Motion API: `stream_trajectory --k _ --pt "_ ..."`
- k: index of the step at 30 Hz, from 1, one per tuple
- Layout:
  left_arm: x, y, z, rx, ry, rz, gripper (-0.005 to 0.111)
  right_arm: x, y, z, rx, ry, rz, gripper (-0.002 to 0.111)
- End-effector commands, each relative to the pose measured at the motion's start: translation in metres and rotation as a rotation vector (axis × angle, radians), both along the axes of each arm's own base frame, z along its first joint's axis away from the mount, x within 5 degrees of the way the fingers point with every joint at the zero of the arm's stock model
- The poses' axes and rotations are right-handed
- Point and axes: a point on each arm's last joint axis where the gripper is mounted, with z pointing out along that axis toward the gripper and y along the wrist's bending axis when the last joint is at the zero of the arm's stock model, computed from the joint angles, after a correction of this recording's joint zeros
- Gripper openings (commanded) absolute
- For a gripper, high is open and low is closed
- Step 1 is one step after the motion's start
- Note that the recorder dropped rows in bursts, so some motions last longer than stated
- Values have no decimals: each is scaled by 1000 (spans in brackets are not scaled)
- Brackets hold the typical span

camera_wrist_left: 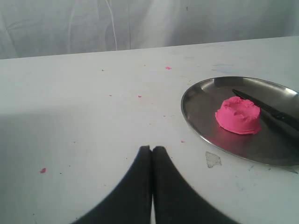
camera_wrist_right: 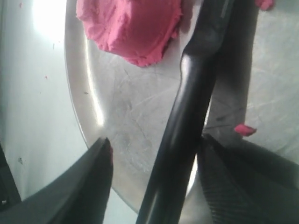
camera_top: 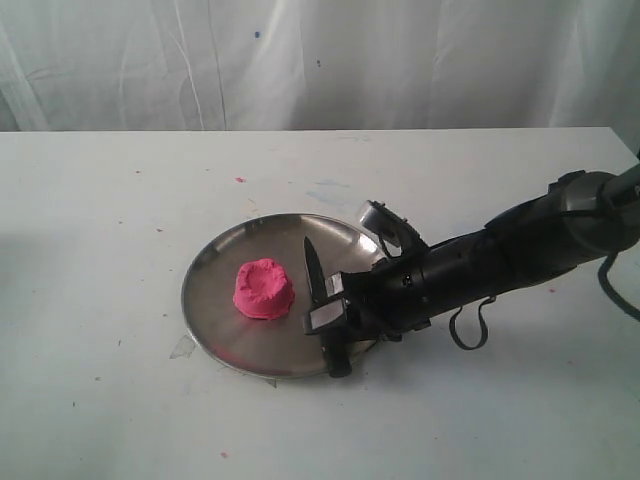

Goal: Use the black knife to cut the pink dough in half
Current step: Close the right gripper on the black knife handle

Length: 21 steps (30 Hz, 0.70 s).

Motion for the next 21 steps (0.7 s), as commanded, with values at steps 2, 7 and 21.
stream_trajectory --k 2,7,21 --pt "0 0 3 -3 -16 -3 0 1 1 -14 -13 42 3 52" --pt "0 0 3 -3 -16 -3 0 1 1 -16 -22 46 3 47" --pt "0 0 3 -3 -16 -3 0 1 0 -22 -44 53 6 33"
